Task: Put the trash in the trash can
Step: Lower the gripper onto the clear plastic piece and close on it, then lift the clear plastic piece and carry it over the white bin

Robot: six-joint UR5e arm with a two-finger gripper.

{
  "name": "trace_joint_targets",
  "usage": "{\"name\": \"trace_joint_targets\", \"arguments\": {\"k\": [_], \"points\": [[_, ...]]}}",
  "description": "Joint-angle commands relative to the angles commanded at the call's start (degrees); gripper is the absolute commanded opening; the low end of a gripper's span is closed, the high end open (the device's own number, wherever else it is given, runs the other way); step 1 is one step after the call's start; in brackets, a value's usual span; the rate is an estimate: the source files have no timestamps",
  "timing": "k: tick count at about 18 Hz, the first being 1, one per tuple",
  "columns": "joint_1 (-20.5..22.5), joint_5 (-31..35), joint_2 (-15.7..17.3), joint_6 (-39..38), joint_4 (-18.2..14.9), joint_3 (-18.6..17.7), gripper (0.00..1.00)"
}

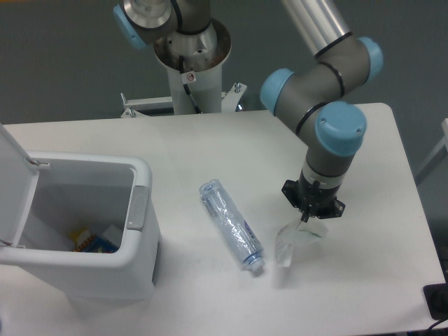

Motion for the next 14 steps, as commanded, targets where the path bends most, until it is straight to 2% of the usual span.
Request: {"name": "trace_joint_targets", "arguments": {"k": [2, 5, 9, 14], "points": [[-0.1, -4.5, 1.1, -3.3, 0.0, 0.4, 0.0], [-1.0, -10.5, 5.9, -7.7, 0.0, 0.4, 0.0], [-1.8, -17.7, 10.9, -9.8, 0.0, 0.2, 0.0], [-4.0, -22.4, 15.5, -10.5, 0.6, -0.2, 0.0]]}}
